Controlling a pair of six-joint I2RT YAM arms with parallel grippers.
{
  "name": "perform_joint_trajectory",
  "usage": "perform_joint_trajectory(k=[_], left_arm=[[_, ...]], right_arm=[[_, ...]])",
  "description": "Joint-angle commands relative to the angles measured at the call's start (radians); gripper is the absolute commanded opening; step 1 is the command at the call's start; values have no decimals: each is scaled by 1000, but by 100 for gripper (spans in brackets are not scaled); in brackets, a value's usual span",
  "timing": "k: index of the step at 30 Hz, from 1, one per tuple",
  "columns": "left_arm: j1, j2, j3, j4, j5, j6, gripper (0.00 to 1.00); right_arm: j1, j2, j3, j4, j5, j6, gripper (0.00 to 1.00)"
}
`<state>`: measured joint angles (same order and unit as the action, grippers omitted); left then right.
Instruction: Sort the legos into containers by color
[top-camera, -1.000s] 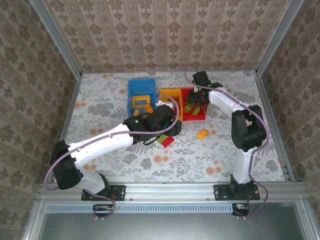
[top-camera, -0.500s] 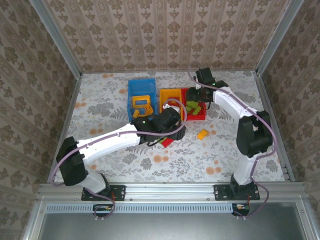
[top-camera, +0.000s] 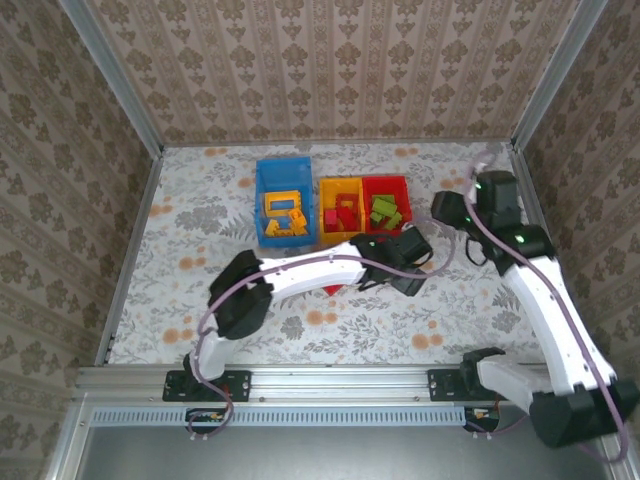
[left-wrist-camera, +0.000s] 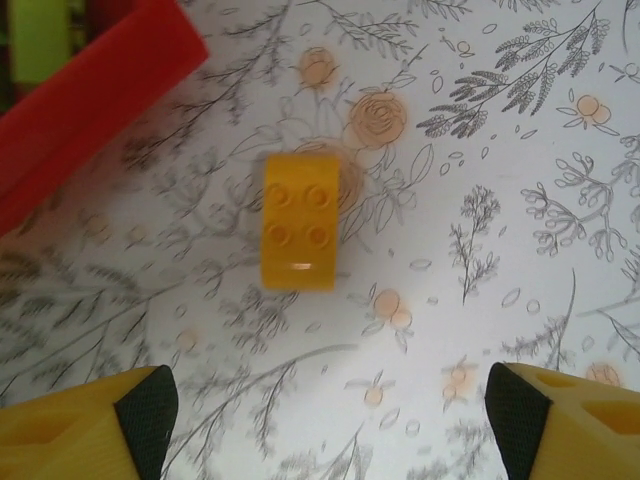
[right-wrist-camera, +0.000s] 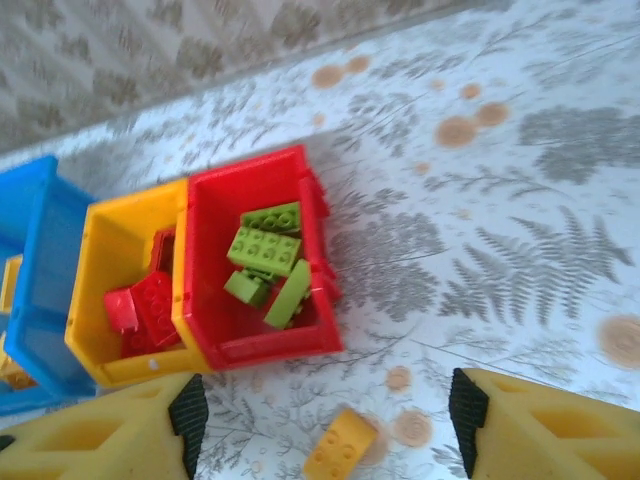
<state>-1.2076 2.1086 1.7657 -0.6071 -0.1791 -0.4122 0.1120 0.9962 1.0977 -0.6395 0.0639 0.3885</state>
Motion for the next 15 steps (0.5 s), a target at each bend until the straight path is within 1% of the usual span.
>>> perform_joint_trajectory(k=[1,5,7,8,9,13,15], left_arm=[[-1,86,120,-106,-25,84,85],[19,192,232,-179,-76,94,88],[33,218,246,-173,-56,95,90],[42,233,254,-171,-42,93,95],[46,245,263,-169,-31,93,96],[64,294,295,-165,19,90,91],[71,311,305,-158,44,86,87]], right_arm=[[-52,-133,-40,-86,25,52,72],[-78,-243,-39,-138,13,75,73],[-80,-270,-35,-150,2,89,73],[-80,-280,-33,-154,-7,94,73],[-80,-288,-34,-156,-10,100,73],[-80,-315,-34,-165,-22,118,73],[-80,-323,-30,-170,-24,120,72]])
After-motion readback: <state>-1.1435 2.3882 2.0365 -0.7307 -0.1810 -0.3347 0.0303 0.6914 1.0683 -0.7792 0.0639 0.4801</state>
